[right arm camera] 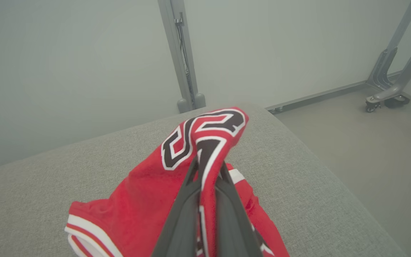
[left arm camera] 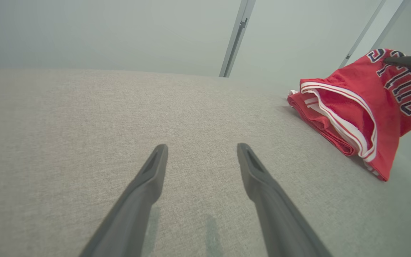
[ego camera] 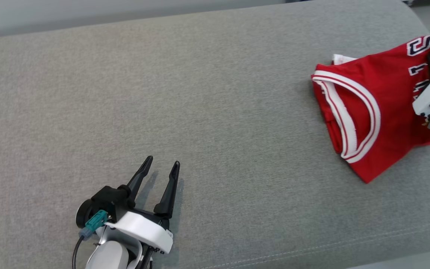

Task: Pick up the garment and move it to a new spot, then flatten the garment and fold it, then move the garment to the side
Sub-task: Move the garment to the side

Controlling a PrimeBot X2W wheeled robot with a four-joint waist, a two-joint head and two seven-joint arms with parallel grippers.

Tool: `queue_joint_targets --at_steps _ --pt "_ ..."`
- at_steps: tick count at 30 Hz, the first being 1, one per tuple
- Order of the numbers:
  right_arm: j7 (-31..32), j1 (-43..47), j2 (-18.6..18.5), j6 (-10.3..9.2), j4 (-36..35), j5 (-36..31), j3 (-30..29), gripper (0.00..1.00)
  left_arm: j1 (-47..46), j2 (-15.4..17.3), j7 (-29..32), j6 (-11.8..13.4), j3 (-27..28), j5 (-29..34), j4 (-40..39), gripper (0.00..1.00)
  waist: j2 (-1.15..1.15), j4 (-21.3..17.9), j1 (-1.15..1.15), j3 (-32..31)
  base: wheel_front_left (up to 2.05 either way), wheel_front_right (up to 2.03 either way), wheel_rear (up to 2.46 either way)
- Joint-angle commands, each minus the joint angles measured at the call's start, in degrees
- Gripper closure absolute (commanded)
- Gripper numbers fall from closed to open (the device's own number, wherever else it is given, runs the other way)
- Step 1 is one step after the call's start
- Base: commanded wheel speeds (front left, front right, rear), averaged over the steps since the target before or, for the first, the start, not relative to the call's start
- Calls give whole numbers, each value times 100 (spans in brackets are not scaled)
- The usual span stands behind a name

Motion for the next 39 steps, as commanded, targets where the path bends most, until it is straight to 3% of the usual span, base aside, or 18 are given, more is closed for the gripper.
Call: queue_joint_targets --at_steps 1,15,16,17,18,28,35,39 --pt "-129 -81 -56 25 60 -35 -5 100 -253 26 -34 -40 118 70 -138 0 0 189 0 167 0 0 0" --pt "-227 650 -867 25 394 -328 -1132 100 -428 56 -34 -41 -99 170 -353 0 0 673 0 383 0 0 0" --pt "-252 678 -895 25 394 -392 -1255 87 -426 57 -34 -41 -105 163 -359 0 0 681 0 379 0 0 0" --pt "-295 677 -901 25 394 -480 -1361 36 -426 57 -34 -41 -110 158 -364 0 0 690 0 376 0 0 0" --pt "-345 647 -888 25 394 -587 -1442 0 -427 59 -34 -41 -114 154 -367 0 0 696 0 376 0 0 0" --pt "-475 257 -857 25 266 -2190 -2626 0 -422 75 -34 -41 -99 152 -343 0 0 712 0 241 0 0 0" --pt "-477 930 -341 25 -939 -3260 -3733 0 -274 58 -34 -41 21 150 -279 0 0 712 0 -194 0 0 0" --pt "-477 1439 41 25 -1596 -3737 -4036 0 -136 48 -34 -41 103 156 -241 0 0 736 0 -488 0 0 0"
